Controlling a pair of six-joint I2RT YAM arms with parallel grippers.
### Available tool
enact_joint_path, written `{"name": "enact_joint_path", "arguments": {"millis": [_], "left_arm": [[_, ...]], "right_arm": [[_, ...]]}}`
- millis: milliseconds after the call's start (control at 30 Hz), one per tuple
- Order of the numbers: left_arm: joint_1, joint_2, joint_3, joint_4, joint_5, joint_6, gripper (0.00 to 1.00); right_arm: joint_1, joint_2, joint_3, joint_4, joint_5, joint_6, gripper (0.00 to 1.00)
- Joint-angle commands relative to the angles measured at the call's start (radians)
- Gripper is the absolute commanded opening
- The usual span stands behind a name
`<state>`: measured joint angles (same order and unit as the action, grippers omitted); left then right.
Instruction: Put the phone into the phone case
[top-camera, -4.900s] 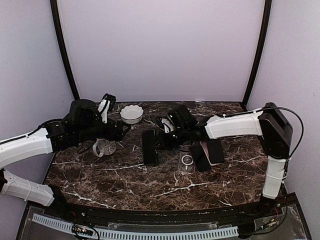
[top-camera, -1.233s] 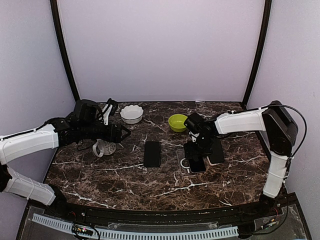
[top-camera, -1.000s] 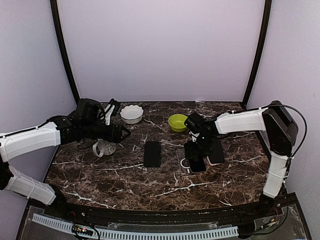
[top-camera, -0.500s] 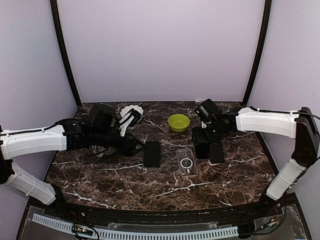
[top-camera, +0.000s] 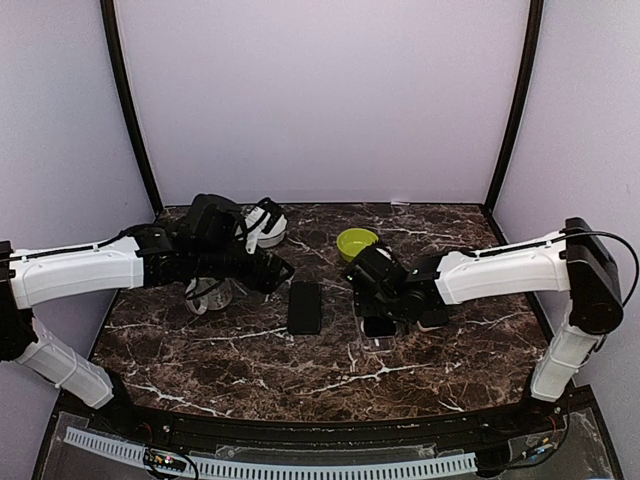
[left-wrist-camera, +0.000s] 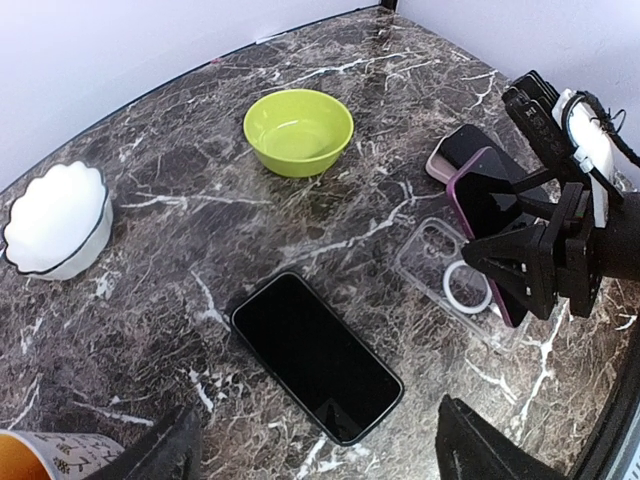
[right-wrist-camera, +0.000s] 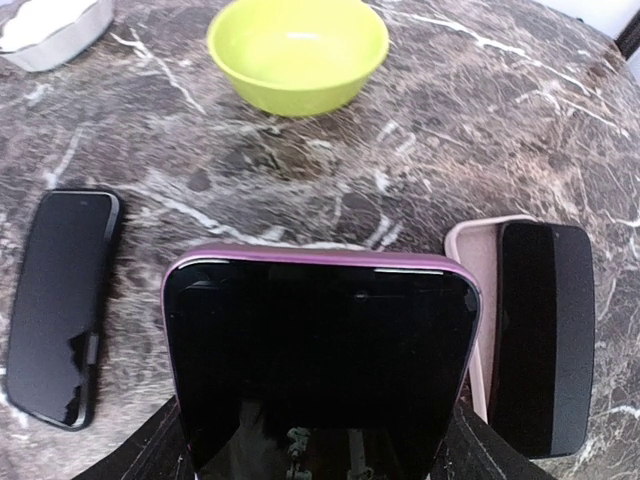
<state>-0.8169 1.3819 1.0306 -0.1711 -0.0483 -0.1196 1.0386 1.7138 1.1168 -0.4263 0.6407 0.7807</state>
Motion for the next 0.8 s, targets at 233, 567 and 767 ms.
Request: {"name": "enact_joint_path", "arguments": {"millis": [233,567,767], "left_arm": [[0.014,-0.039,-0.028,-0.013,-0.030,-0.003,0.83],[0.018,-0.023,-0.016,-0.031,-0.021,0.000,0.82],[0.019,-0.022,-0.015,-0.031,-0.020,0.001,0.83]], "right_arm": [[0.029,0.076,-0.028,0.093,0.031,0.025,0.00],[0.046,0.117,-0.029,0.062,0.007,0.054,0.00],[0.064,0.123,-0.046,0.053,-0.013,0.078,0.00]]}}
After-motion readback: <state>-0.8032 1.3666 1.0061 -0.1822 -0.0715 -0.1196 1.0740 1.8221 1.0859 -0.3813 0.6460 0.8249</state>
